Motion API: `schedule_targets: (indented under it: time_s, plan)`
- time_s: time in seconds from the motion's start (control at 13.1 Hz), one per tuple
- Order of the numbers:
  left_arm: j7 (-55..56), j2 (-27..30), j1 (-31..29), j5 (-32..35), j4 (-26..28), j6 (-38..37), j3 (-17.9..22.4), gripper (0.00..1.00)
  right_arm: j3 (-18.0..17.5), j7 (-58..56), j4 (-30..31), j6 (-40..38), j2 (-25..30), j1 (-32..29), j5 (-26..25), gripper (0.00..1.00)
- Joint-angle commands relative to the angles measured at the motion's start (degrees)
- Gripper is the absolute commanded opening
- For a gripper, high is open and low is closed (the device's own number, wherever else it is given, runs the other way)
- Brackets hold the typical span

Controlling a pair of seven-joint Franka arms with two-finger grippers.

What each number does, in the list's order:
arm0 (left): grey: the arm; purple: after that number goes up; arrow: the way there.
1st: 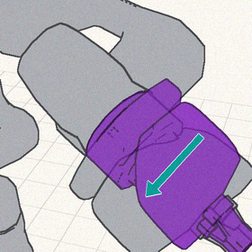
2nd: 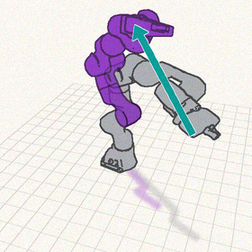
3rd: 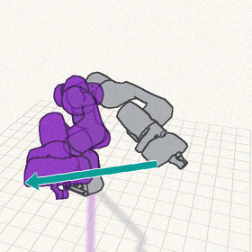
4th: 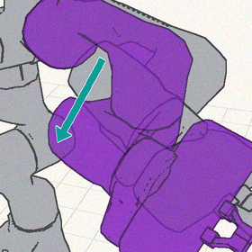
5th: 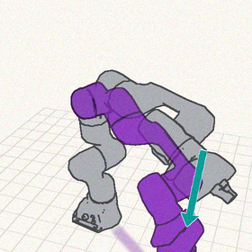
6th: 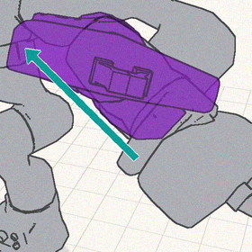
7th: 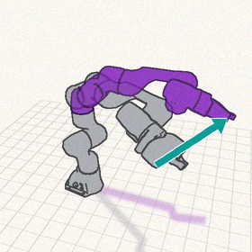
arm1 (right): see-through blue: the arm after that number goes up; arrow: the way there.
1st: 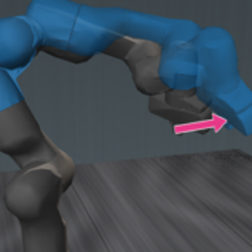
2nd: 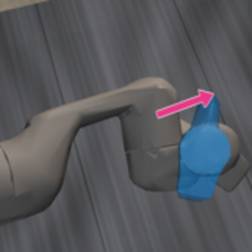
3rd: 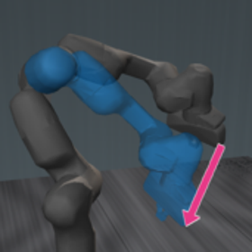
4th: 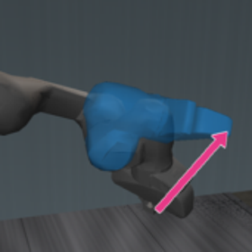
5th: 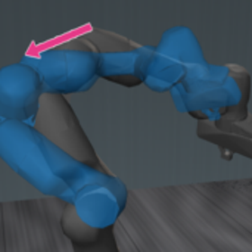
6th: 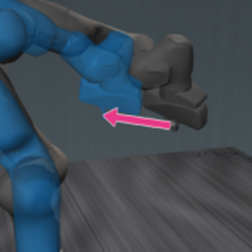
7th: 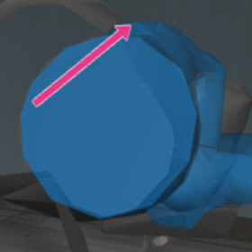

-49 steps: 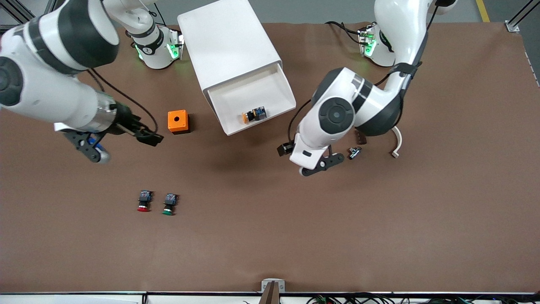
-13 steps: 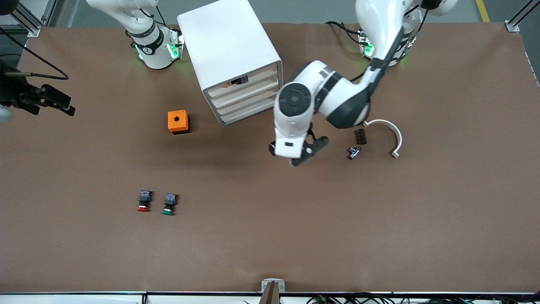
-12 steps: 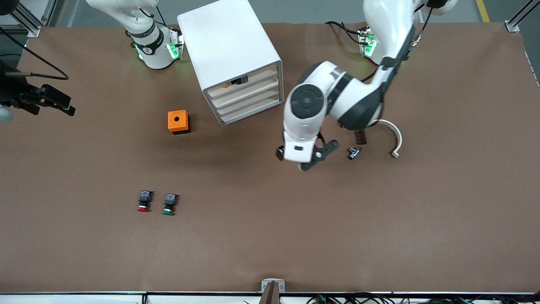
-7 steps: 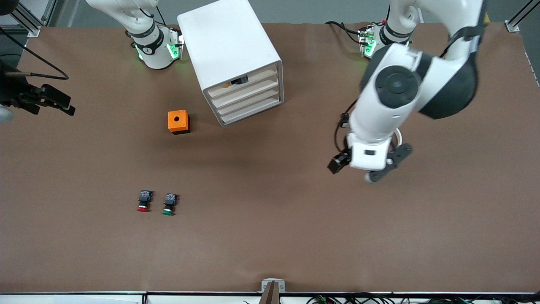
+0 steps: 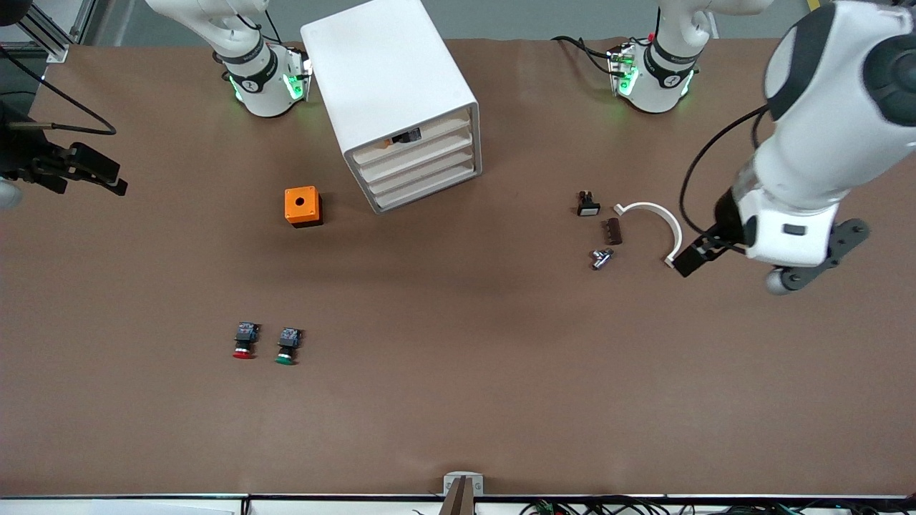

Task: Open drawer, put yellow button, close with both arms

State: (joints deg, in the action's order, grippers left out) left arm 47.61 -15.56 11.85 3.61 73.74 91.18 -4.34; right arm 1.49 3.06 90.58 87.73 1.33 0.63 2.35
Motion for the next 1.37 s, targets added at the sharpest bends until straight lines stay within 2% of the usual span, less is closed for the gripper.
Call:
schedule_targets:
  time_s: [0.0,0.15,0.23,0.46,0.99,1.14,1.3]
  plan:
    - [-9.2,6.7,-1.0,0.7,5.6,-0.6,2.8,1.0,-0.6,-0.6,0.4,-0.5,1.0,-0.8,-0.7,1.0]
    - [-18.2,10.8,-1.7,0.3,9.1,-0.6,5.2,1.0,-0.6,-0.6,0.4,-0.5,1.0,-0.8,-0.7,1.0]
    - [-23.3,13.4,-3.6,0.1,11.7,-0.6,5.3,1.0,-0.6,-0.6,0.4,-0.5,1.0,-0.8,-0.6,1.0]
    - [-32.6,19.4,-4.3,0.1,18.2,-0.7,5.3,1.0,-0.6,-0.6,0.4,-0.5,1.0,-0.8,-0.7,1.0]
    - [-36.0,21.3,-4.2,-2.6,21.0,-1.1,4.6,1.0,-0.6,-0.6,0.4,-0.5,1.0,-0.8,-0.6,1.0]
    - [-36.1,23.1,-4.4,-2.6,23.6,-1.0,3.0,1.0,-0.6,-0.6,0.4,-0.5,1.0,-0.8,-0.7,1.0]
    - [-36.1,23.3,-7.9,-2.6,23.6,-1.5,-0.4,1.0,-0.6,-0.6,0.4,-0.5,1.0,-0.8,-0.6,1.0]
